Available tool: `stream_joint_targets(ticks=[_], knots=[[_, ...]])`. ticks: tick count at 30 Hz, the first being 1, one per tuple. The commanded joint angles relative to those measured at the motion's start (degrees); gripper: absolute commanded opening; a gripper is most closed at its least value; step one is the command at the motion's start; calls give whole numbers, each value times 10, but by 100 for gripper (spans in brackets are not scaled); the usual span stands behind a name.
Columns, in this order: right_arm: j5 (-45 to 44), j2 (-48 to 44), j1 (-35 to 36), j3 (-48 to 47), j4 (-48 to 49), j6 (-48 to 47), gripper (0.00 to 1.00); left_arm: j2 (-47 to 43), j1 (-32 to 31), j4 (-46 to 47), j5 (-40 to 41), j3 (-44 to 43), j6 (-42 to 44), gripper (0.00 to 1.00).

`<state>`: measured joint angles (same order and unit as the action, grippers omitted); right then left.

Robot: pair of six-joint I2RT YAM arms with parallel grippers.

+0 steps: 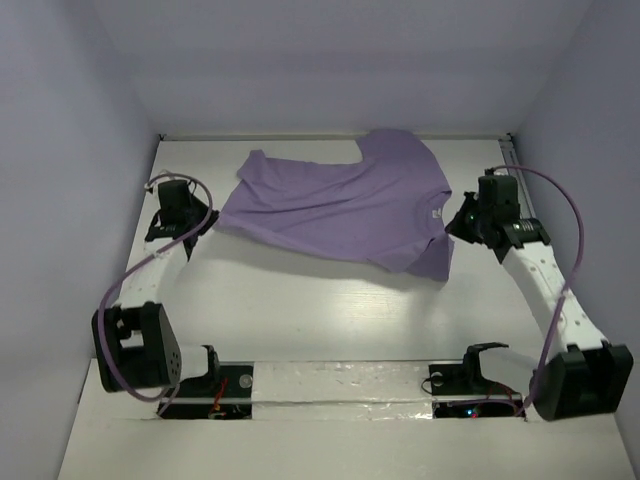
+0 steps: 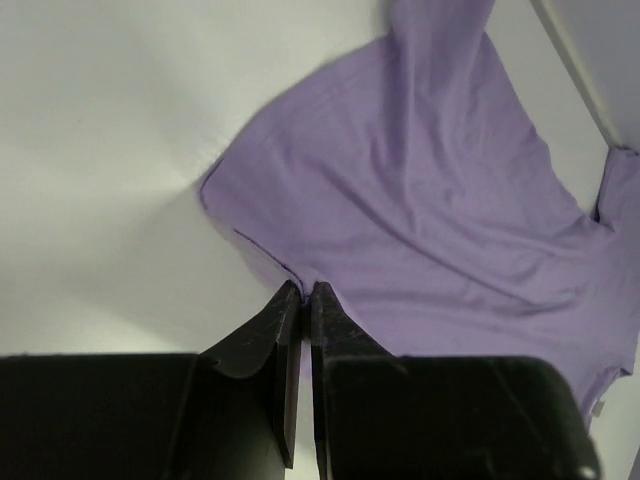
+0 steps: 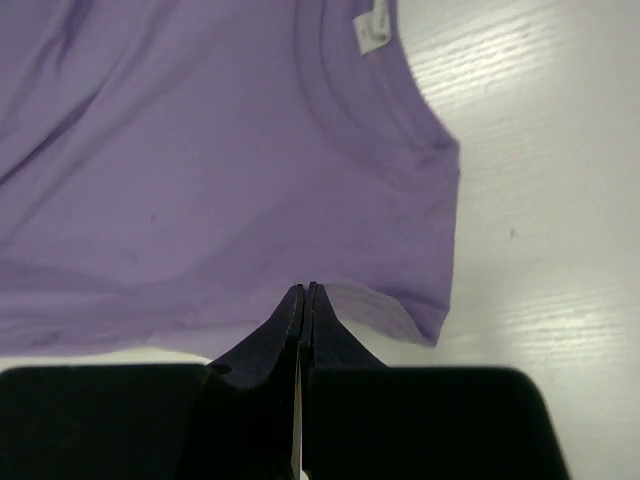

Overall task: Fold and stack the t-shirts
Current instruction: Fold the flattened tshirt in 1/3 of the way

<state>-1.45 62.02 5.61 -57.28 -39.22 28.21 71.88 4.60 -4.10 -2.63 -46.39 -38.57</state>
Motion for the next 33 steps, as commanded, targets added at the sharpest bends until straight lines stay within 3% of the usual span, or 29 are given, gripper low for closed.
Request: stream_joint_targets(ticks=[1, 12, 22, 24, 26, 28, 29, 30, 31, 33], knots=[[-69, 84, -9, -56, 100, -29, 0, 71, -1, 31, -2, -56, 9, 0], [-59, 303, -35, -218, 179, -68, 0, 258, -12, 34, -7, -200, 22, 0], [-36, 497, -35, -343, 207, -77, 0, 360, -17, 24, 14, -284, 38, 0], [-57, 524, -35, -370, 193, -71, 0, 379, -22, 22, 16, -295, 38, 12], [-68, 531, -35, -376, 184, -66, 0, 389, -22, 7, 20, -313, 40, 14], [-86, 529, -40, -380, 175, -64, 7, 386, -22, 7, 34, -318, 49, 31], [-89, 525, -40, -380, 173, -62, 15, 382, -22, 9, 42, -320, 55, 42], [-91, 522, -40, -381, 172, -63, 36, 371, -22, 6, 48, -324, 60, 66], [-92, 515, -40, -388, 157, -63, 49, 367, -22, 0, 60, -332, 66, 75], [-88, 505, -40, -398, 133, -62, 69, 341, -16, -26, 67, -333, 75, 83]])
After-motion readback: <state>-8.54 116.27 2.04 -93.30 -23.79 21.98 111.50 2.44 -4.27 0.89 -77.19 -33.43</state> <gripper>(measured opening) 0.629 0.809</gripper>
